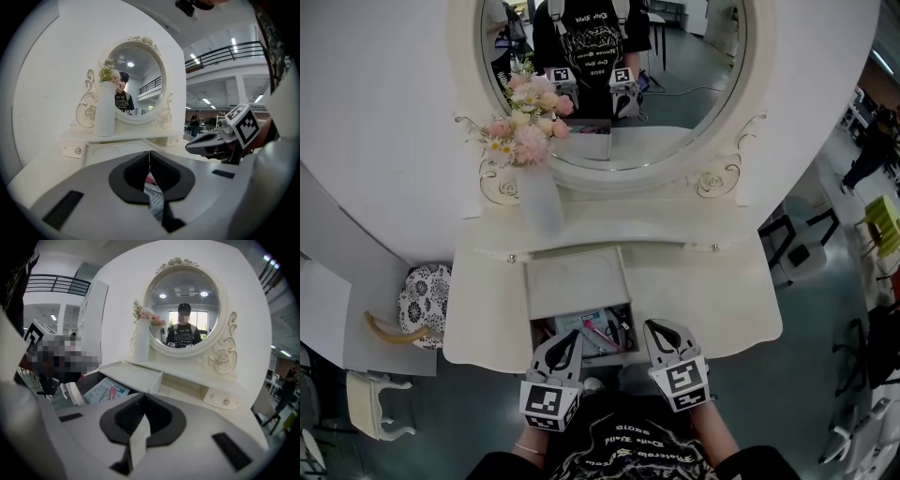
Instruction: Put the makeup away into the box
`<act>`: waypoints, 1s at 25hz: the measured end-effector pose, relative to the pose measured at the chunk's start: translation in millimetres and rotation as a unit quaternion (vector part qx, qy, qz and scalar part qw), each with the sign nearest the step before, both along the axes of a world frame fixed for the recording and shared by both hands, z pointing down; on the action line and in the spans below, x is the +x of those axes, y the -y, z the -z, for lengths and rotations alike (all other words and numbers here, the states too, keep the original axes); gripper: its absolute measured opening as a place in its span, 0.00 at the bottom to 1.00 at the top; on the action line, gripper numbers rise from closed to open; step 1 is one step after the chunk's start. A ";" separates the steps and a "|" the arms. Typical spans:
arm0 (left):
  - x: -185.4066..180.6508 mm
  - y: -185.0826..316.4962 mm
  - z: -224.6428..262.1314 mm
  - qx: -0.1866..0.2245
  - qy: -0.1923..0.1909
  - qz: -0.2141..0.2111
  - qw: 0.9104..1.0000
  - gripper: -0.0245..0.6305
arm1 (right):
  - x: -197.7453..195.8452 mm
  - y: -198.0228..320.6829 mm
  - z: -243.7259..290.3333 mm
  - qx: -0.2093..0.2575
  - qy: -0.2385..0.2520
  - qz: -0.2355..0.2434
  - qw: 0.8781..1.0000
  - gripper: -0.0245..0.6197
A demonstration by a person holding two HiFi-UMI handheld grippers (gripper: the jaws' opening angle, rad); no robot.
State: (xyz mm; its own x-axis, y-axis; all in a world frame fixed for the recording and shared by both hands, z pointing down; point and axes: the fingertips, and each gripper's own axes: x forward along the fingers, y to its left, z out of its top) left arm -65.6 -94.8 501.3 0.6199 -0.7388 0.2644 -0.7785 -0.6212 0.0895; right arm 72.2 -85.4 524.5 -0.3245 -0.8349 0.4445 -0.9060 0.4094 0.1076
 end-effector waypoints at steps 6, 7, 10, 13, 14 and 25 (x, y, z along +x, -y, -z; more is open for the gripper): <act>-4.6 1.2 0.0 0.004 0.007 0.006 1.000 0.06 | 1.2 1.4 2.9 0.007 0.004 -0.003 1.000 0.05; -5.3 1.2 0.1 0.004 0.008 0.007 1.000 0.06 | 1.2 1.1 2.9 0.008 0.004 -0.002 1.000 0.05; -6.2 1.5 1.3 0.005 0.008 0.008 1.000 0.06 | 0.6 -0.1 2.8 0.007 0.004 0.002 1.000 0.05; -6.0 1.1 2.4 0.006 0.008 0.009 1.000 0.06 | 0.4 -1.5 2.5 0.006 0.004 0.004 1.000 0.05; -5.9 1.0 1.9 0.006 0.008 0.010 1.000 0.06 | 0.5 -1.7 2.1 0.006 0.003 0.004 1.000 0.05; -6.9 5.1 1.5 0.009 0.012 0.011 1.000 0.06 | 4.6 3.8 2.9 0.011 0.000 0.005 1.000 0.05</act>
State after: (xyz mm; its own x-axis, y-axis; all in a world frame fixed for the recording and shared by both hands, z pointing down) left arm -72.4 -99.8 499.8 0.5961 -0.7573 0.2666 -0.7944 -0.6045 0.0592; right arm 76.8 -89.2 521.6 -0.3325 -0.8410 0.4268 -0.9019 0.4158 0.1167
